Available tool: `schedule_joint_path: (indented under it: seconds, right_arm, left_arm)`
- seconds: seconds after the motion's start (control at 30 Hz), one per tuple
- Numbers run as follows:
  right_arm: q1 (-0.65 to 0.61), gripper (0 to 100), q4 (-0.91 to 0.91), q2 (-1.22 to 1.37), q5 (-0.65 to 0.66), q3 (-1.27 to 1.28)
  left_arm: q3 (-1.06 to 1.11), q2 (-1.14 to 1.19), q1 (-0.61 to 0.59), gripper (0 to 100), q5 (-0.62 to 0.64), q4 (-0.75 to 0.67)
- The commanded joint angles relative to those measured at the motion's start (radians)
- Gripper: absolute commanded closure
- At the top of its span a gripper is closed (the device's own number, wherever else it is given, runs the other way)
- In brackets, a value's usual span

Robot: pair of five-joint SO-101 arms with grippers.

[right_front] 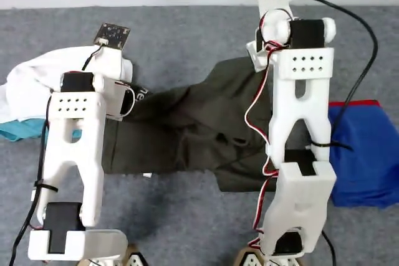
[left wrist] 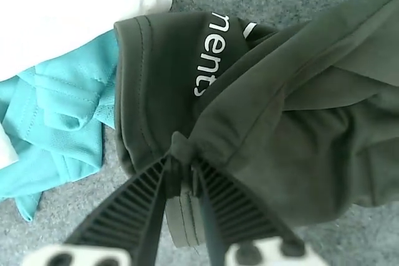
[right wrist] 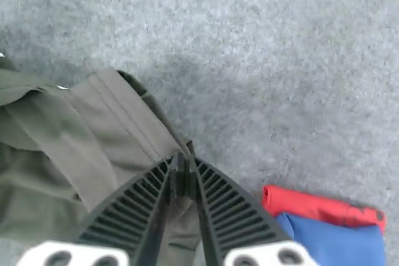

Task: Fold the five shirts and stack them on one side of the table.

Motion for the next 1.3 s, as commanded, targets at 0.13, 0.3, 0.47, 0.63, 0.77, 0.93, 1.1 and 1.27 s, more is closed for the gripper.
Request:
schedule_joint_path:
  seconds: [0.13,0.3,0.47,0.63,0.77,0.93,1.1,1.27]
  right_arm:
    - [-0.002,98.9,0.038,-0.108,0.012,0.041]
    - [-0.022,98.9,0.039,-0.054,0.005,0.204]
    - [-0.082,98.9,0.018,-0.042,0.003,0.525]
    - [-0.099,98.8,-0.160,-0.002,0.003,0.732]
    - [-0.099,97.1,-0.176,0.044,0.009,0.738]
    - [-0.096,83.2,-0.176,0.053,0.012,0.730]
    - [-0.093,80.6,-0.165,0.024,0.012,0.652]
    - [-0.091,80.7,-0.183,0.068,0.012,0.637]
  left_arm:
    - [-0.010,-0.006,0.011,99,0.002,-0.005]
    - [-0.007,-0.006,0.011,99,0.002,-0.005]
    - [-0.007,-0.006,0.011,99,0.002,-0.005]
    - [-0.007,-0.005,0.011,99,0.002,-0.005]
    - [-0.005,-0.005,0.011,99,0.002,-0.005]
    - [-0.005,-0.005,0.011,99,0.002,-0.005]
    - [-0.005,-0.005,0.011,99,0.002,-0.005]
    - [-0.005,-0.005,0.011,99,0.002,-0.005]
